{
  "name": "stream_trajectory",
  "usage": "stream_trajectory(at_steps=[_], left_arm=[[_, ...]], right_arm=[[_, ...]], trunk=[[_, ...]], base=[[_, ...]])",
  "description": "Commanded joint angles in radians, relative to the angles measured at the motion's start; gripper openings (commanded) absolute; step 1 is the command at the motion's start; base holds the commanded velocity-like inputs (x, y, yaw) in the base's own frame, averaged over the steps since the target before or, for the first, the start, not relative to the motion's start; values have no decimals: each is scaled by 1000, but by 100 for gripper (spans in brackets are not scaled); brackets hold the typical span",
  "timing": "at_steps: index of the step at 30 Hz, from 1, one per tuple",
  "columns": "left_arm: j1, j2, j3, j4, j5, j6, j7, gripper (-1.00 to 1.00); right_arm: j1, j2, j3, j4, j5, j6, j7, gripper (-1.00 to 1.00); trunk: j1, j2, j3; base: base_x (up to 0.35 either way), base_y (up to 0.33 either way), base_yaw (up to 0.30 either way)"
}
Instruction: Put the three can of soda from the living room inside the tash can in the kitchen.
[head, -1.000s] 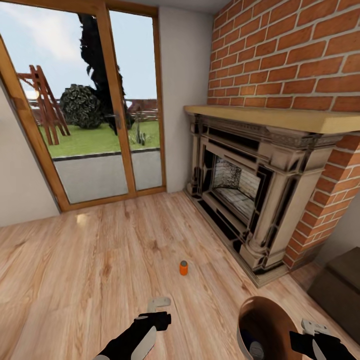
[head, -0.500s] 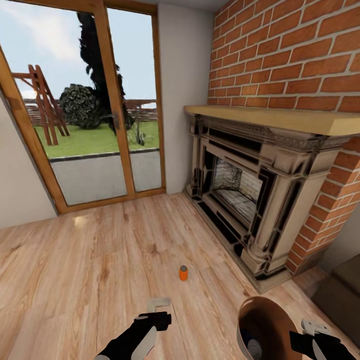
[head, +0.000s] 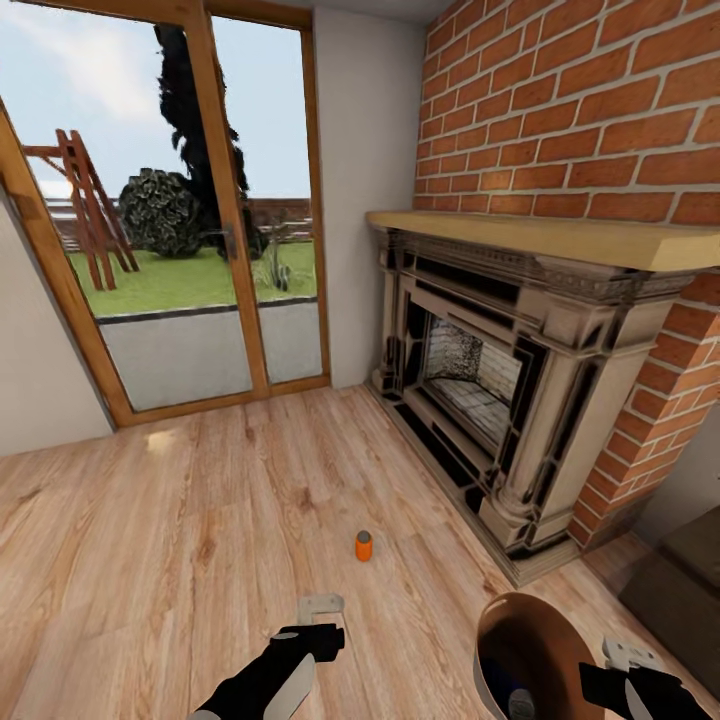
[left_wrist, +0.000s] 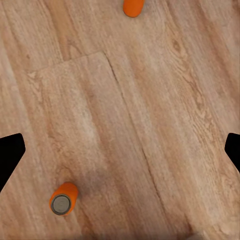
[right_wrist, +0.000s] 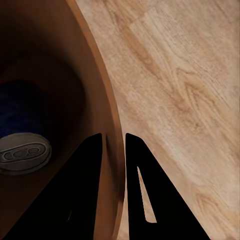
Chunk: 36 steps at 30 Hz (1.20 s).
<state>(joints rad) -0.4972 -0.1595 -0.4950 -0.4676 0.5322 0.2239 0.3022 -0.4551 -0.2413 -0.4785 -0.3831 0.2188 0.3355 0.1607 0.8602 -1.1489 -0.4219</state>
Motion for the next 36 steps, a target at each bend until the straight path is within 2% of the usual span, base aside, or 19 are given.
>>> stream_trajectory(at_steps=[1,36], left_arm=[[0,0,0,0,0,-1,0,100],[0,0,-1,-2,2,2,0,100]], right_arm=[[0,1,-2,1,-10,-1,8,-100],[0,1,-2,-1,-14,3,7,-100]], trunk=[[0,0,0],[0,0,0]], base=[[-15,-1,0],[-1,0,0]])
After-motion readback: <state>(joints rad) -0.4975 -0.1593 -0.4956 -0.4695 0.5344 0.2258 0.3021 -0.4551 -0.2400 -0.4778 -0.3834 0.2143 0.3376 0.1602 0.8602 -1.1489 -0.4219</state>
